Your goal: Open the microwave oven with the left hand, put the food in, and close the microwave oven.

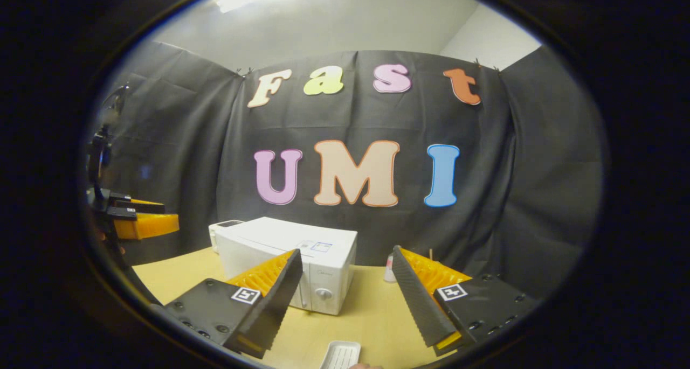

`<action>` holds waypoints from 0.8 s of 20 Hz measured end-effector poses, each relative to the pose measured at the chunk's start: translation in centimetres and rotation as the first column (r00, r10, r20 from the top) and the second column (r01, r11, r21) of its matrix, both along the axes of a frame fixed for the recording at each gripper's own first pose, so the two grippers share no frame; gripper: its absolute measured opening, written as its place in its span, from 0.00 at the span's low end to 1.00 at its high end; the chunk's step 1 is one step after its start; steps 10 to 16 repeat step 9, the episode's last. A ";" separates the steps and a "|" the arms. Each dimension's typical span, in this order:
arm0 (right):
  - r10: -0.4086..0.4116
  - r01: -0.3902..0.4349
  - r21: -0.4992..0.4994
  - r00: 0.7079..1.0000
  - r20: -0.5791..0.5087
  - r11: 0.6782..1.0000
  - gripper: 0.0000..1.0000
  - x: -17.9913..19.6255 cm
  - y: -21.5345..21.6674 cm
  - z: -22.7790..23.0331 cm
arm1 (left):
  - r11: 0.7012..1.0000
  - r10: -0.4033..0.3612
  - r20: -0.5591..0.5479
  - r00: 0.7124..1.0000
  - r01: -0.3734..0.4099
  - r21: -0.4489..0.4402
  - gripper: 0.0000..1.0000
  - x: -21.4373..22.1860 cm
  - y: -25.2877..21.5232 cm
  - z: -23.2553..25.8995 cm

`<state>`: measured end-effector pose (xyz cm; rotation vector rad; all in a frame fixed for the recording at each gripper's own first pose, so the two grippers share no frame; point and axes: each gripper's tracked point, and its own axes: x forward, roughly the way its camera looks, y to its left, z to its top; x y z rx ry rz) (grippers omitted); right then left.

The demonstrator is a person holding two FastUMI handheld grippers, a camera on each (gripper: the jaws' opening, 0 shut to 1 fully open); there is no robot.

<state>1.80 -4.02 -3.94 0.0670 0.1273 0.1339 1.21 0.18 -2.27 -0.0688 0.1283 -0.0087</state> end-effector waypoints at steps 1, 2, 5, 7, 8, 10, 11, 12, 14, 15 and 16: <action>-0.003 0.003 -0.001 1.000 0.000 1.000 0.96 -0.2 0.0 0.0 | 1.000 0.008 0.008 1.000 -0.008 -0.002 0.93 -0.1 0.2 0.2; -0.008 0.008 -0.001 1.000 -0.004 1.000 0.96 -0.3 0.0 -0.1 | 1.000 0.011 0.016 1.000 -0.011 -0.006 0.93 -0.1 0.3 0.5; -0.016 0.016 0.005 1.000 -0.008 1.000 0.96 -0.6 0.1 -0.2 | 1.000 -0.004 0.027 1.000 0.004 -0.002 0.93 -0.1 0.1 0.7; -0.026 0.026 0.007 1.000 -0.001 1.000 0.96 -0.8 0.1 0.0 | 1.000 -0.021 0.039 0.999 0.021 0.002 0.93 -0.2 -0.2 1.1; -0.027 0.027 0.011 1.000 0.000 1.000 0.96 -0.9 0.3 -0.1 | 1.000 -0.029 0.041 0.999 0.029 0.010 0.93 -0.3 -0.3 1.1; -0.026 0.026 0.014 1.000 0.000 1.000 0.96 -0.9 0.5 -0.1 | 0.999 -0.035 0.040 0.999 0.034 0.024 0.93 -0.4 -0.4 1.0; -0.026 0.026 0.014 1.000 0.000 1.000 0.96 -0.9 0.5 -0.1 | 0.999 -0.035 0.040 0.999 0.034 0.024 0.93 -0.4 -0.4 1.0; -0.026 0.026 0.014 1.000 0.000 1.000 0.96 -0.9 0.5 -0.1 | 0.999 -0.035 0.040 0.999 0.034 0.024 0.93 -0.4 -0.4 1.0; -0.026 0.026 0.014 1.000 0.000 1.000 0.96 -0.9 0.5 -0.1 | 0.999 -0.035 0.040 0.999 0.034 0.024 0.93 -0.4 -0.4 1.0; -0.026 0.026 0.014 1.000 0.000 1.000 0.96 -0.9 0.5 -0.1 | 0.999 -0.035 0.040 0.999 0.034 0.024 0.93 -0.4 -0.4 1.0; -0.026 0.026 0.014 1.000 0.000 1.000 0.96 -0.9 0.5 -0.1 | 0.999 -0.035 0.040 0.999 0.034 0.024 0.93 -0.4 -0.4 1.0</action>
